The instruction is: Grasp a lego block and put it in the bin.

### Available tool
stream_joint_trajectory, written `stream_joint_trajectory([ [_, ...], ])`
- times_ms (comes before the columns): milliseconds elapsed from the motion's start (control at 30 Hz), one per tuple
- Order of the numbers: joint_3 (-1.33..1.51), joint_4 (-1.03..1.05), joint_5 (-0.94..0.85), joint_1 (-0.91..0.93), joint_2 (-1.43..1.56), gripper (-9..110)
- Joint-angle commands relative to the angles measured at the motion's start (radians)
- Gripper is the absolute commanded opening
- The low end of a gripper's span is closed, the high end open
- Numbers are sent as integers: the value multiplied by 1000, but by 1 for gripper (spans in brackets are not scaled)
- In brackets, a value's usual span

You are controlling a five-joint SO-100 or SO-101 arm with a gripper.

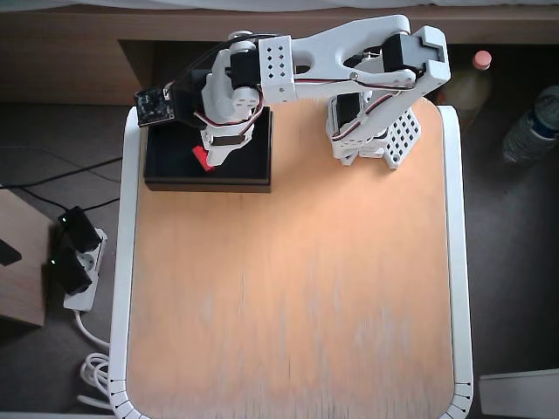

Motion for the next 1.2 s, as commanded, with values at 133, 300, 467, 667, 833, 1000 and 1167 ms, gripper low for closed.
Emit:
stream_joint_trajectory([
  [133,-20,-49,-29,-63,147,19],
  [300,-20,-49,-67,-190,241,18],
  [467,-20,-49,-91,-351,321,17],
  [667,-17,-49,-100,-548,400,9],
  [833,-12,-49,-126,-706,448,3],
  [1000,67,-49,-114,-856,517,0],
  [1167,192,-49,-126,-997,621,0],
])
